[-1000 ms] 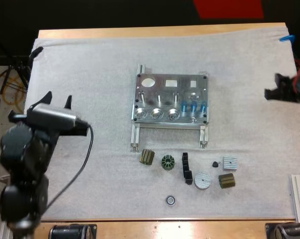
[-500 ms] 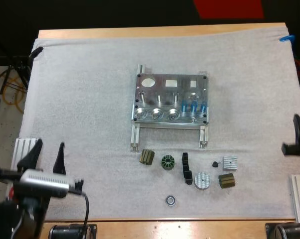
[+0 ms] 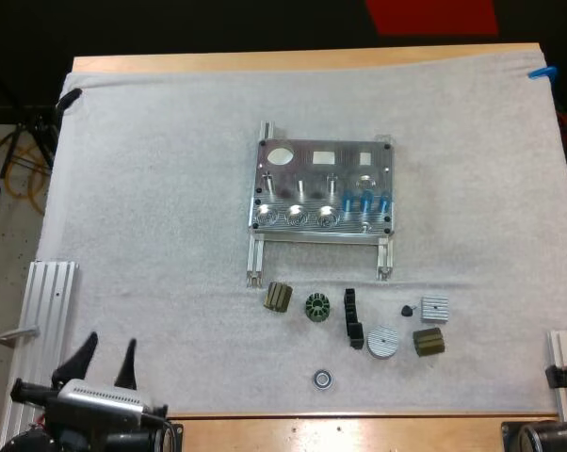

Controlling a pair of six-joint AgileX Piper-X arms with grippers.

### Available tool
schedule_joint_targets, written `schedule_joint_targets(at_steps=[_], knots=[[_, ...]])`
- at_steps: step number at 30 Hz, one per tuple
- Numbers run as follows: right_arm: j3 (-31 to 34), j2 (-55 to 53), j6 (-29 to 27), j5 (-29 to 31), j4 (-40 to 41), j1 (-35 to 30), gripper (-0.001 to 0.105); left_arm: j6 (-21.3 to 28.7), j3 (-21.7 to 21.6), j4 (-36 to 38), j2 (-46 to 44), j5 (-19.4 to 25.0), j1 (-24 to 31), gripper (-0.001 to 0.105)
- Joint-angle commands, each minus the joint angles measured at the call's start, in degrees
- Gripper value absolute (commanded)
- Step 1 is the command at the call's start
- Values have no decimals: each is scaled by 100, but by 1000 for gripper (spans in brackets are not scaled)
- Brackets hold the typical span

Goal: Load cells from left to right

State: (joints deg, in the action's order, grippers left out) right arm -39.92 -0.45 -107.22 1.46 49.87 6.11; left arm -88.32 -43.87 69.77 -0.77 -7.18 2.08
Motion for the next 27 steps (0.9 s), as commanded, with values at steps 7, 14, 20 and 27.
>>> schedule_joint_targets(at_steps=[7, 14, 20, 27], knots=[[317, -216, 306, -107, 393, -12, 54, -62, 73, 137, -801, -148, -1, 45], [636, -216, 292, -107, 312, -12, 54, -62, 697, -866, -801, -152, -1, 45], [887, -216, 159, -107, 291, -12, 54, -62, 1363, -1337, -789, -152, -1, 45], [1100, -216, 160, -107, 384, -12, 54, -285, 1586, -1430, -790, -152, -1, 45]])
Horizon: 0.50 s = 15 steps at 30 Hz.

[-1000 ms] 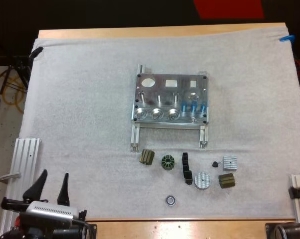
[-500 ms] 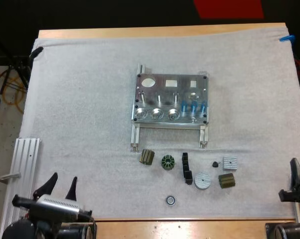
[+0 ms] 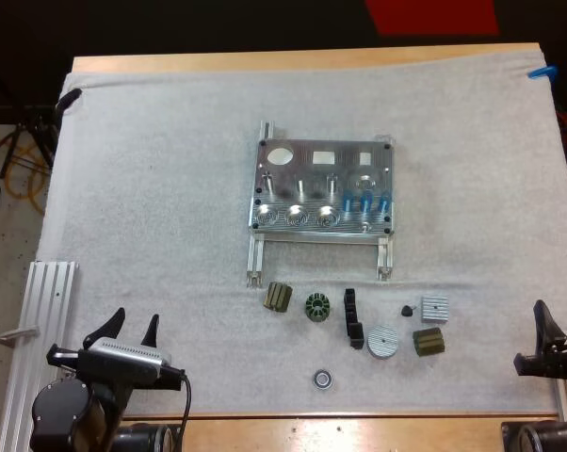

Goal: Load cells from left to right

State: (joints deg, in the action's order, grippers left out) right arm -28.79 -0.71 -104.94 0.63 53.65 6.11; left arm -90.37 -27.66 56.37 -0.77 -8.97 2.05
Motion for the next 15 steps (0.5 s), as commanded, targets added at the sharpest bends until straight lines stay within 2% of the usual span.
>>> schedule_joint_targets(at_steps=[1, 15], knots=[[27, -190, -67, -24, 83, -12, 54, -79, -35, -89, -790, 27, 2, 45], [65, -190, -55, -24, 143, -12, 54, -79, -35, -101, -790, 27, 2, 45]])
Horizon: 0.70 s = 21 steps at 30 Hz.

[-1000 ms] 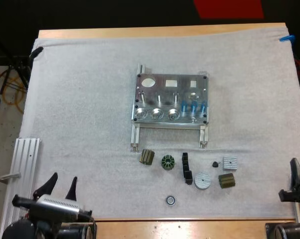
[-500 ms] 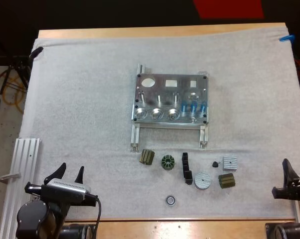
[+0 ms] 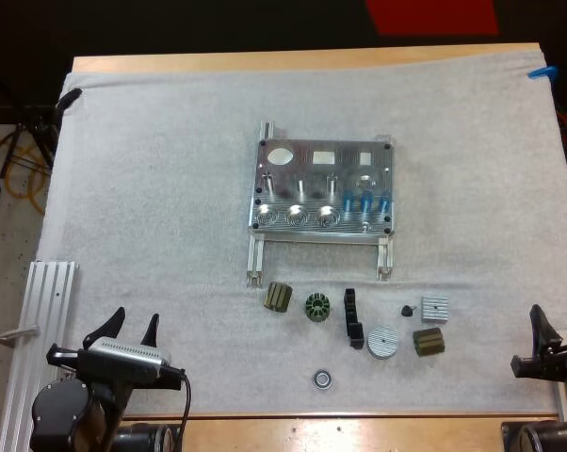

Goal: Load cells from left to right

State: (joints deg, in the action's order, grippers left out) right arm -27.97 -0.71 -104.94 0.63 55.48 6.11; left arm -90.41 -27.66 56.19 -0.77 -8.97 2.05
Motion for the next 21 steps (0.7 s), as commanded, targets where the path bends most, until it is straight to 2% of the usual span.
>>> schedule_joint_targets(at_steps=[1, 21], knots=[[-17, -190, -55, -24, -39, -12, 54, -66, -35, -98, -790, 27, 2, 45], [-17, -190, -55, -24, -39, -12, 54, -65, -1, -152, -790, 27, -33, 45]])
